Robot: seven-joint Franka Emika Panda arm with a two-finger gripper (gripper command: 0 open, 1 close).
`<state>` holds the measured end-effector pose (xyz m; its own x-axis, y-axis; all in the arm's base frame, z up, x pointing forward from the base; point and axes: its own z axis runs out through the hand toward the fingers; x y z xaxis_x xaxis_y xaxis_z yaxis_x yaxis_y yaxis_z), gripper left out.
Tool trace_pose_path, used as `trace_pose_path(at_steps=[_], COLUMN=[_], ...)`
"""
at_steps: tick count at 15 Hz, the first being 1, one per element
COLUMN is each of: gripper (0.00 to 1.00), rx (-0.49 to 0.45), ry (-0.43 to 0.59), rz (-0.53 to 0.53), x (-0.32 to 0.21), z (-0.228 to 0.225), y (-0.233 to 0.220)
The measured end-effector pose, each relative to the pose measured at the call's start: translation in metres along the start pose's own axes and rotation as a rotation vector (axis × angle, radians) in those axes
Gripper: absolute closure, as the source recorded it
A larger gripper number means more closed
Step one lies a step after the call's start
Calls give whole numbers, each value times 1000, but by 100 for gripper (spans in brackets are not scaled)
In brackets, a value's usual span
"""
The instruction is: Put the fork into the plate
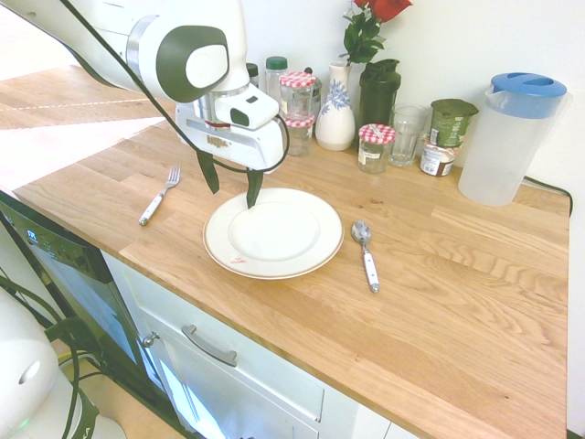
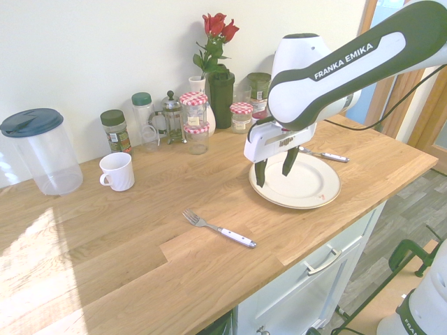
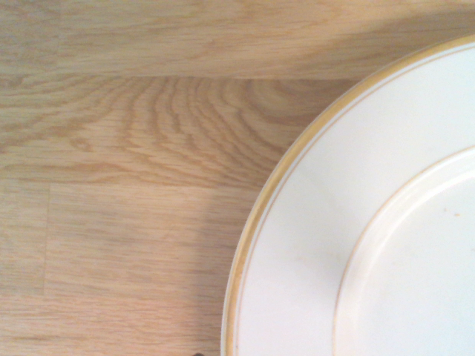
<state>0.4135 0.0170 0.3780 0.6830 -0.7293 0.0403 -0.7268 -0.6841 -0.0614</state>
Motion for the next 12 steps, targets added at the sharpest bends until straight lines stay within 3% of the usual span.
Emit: trace_pose_path(at_steps=[3, 6, 12], gripper=[0, 0, 0], rx=[-14, 34, 88], ry=[-10, -14, -86], rz=[-1, -14, -112], x=[3, -4, -68], z=[3, -12, -23], y=[-1, -24, -80])
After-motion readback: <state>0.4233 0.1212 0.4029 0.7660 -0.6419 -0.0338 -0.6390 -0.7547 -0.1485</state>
